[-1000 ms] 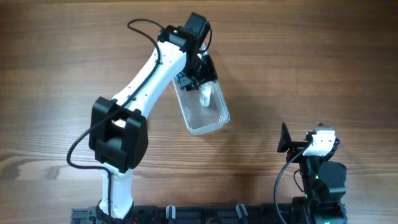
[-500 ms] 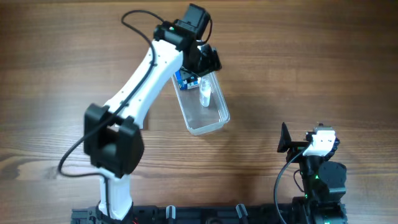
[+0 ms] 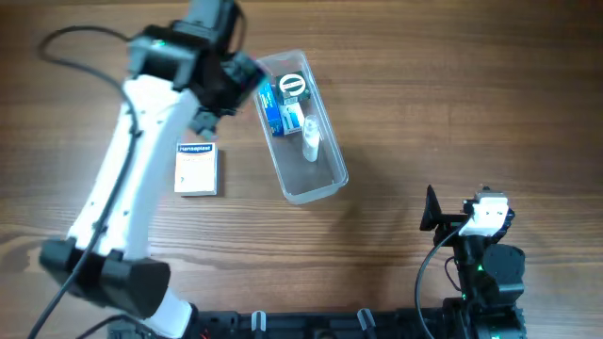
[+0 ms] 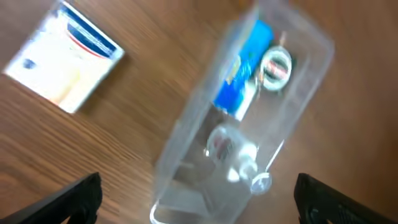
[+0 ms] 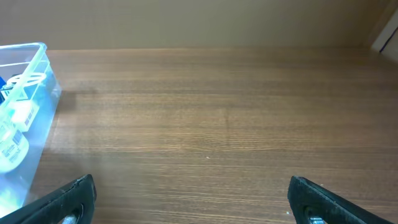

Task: Pack container
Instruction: 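Move the left gripper over the Hansaplast box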

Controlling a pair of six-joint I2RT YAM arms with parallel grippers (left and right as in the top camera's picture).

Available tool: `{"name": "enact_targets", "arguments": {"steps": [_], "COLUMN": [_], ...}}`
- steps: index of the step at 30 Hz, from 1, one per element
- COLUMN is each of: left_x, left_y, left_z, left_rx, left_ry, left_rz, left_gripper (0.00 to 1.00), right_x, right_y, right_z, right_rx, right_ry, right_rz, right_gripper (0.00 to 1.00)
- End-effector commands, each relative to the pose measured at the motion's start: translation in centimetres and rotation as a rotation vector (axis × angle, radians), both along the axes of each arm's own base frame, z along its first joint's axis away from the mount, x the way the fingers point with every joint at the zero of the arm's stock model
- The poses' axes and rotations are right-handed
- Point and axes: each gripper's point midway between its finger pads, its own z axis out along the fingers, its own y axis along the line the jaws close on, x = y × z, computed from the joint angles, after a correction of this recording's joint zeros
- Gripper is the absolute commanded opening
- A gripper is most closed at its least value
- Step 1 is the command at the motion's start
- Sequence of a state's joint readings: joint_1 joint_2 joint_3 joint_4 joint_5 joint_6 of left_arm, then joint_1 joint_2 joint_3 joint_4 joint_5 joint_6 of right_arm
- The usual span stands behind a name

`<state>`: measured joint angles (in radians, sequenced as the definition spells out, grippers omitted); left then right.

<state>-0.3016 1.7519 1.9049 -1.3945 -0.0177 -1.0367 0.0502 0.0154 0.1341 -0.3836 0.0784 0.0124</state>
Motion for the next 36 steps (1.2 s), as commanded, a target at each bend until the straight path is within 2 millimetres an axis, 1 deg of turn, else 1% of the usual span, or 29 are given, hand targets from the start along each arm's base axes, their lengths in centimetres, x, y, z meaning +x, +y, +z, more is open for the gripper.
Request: {"name": "enact_targets", "arguments": {"steps": [1, 4, 6, 11, 15, 18, 21, 23, 27, 29, 33, 36], "left_x": [-0.4, -0.5, -0.7, -2.1, -3.1, -3.3, -3.1, -3.1, -1.7, -1.2, -1.0, 0.0], "left_y": [3.1, 4.9, 6.1, 9.0, 11.5, 12.6, 12.9, 12.9, 12.9, 12.8, 11.7, 10.7], "left_z": [1.3, 0.4, -0.8, -5.4, -9.2, -10.9, -11.9, -12.4, -13.3, -14.2, -16.2, -17.2], "left_rx": [0.066, 0.139, 0.178, 0.228, 0.239, 0.248, 0.266, 0.266, 0.272, 0.269, 0.228, 0.227], "left_ry": [-0.048, -0.027, 0.007, 0.13, 0.2, 0.228, 0.256, 0.27, 0.243, 0.247, 0.273, 0.244], "left_rz": [0.007, -0.079, -0.134, -0.236, -0.262, -0.305, -0.403, -0.425, -0.421, -0.443, -0.577, -0.674], "left_gripper": [0.99, 0.99, 1.0, 0.99, 0.99, 1.0, 1.0, 1.0, 1.0, 1.0, 1.0, 1.0], "right_x": [0.0, 0.0, 0.0, 0.0, 0.0, 0.0, 0.0, 0.0, 0.0, 0.0, 0.0, 0.0], "right_y": [0.0, 0.0, 0.0, 0.0, 0.0, 0.0, 0.0, 0.0, 0.0, 0.0, 0.0, 0.0], "right_z": [0.1, 0.1, 0.1, 0.1, 0.1, 0.1, 0.1, 0.1, 0.1, 0.1, 0.1, 0.1], "right_rx": [-0.01, -0.01, -0.009, -0.009, -0.01, -0.01, -0.01, -0.009, -0.01, -0.009, -0.009, -0.009], "right_ry": [-0.011, -0.011, -0.011, -0.011, -0.011, -0.011, -0.011, -0.011, -0.011, -0.011, -0.011, -0.011], "right_rz": [0.003, 0.003, 0.003, 0.003, 0.003, 0.003, 0.003, 0.003, 0.003, 0.003, 0.003, 0.003], "right_gripper": [1.0, 1.0, 1.0, 1.0, 1.0, 1.0, 1.0, 1.0, 1.0, 1.0, 1.0, 1.0]}}
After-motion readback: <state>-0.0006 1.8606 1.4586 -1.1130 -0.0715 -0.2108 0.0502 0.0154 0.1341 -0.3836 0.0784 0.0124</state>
